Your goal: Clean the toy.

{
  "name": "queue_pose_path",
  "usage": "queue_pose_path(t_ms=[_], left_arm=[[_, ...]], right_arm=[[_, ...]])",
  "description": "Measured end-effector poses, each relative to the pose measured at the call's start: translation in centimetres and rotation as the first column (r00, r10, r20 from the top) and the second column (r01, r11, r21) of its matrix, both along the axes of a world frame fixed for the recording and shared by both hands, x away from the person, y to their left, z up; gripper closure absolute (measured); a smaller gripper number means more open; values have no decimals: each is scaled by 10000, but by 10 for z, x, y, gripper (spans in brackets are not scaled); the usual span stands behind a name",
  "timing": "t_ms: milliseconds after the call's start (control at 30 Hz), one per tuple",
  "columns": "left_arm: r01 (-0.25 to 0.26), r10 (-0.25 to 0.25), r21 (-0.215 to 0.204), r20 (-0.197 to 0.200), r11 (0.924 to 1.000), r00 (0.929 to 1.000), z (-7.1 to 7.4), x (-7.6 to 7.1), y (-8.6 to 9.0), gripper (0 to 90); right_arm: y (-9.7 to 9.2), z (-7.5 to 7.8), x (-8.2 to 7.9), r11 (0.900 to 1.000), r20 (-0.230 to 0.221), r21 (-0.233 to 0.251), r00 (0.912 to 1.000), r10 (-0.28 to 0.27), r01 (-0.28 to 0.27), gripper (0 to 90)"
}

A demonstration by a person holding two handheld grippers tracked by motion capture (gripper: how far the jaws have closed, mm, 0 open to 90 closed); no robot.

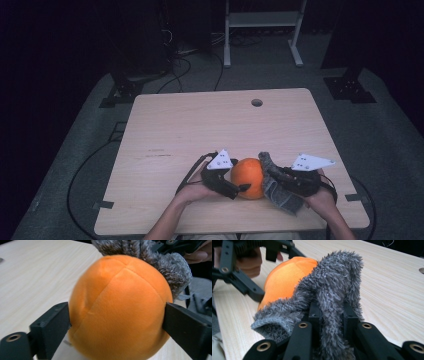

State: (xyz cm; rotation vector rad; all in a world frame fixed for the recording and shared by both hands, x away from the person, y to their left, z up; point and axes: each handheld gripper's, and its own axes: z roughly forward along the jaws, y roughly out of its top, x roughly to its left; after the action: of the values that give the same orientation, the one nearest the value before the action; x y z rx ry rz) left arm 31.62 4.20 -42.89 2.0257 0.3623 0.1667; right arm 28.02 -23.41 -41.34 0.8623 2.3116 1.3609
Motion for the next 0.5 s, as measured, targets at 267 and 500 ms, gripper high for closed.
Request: queue_pose_path(t_ms=[267, 500], left_arm=[[-66, 69, -100, 228, 9999, 9997, 9, -8, -3, 356], [-91, 93, -101, 197, 9999, 9998, 3, -4, -6, 173]], right_arm=[[6, 32, -17, 9966, 959, 154, 9923, 788, -807, 742], [3, 17, -10, 9984, 761, -412, 9963, 409, -378, 741]])
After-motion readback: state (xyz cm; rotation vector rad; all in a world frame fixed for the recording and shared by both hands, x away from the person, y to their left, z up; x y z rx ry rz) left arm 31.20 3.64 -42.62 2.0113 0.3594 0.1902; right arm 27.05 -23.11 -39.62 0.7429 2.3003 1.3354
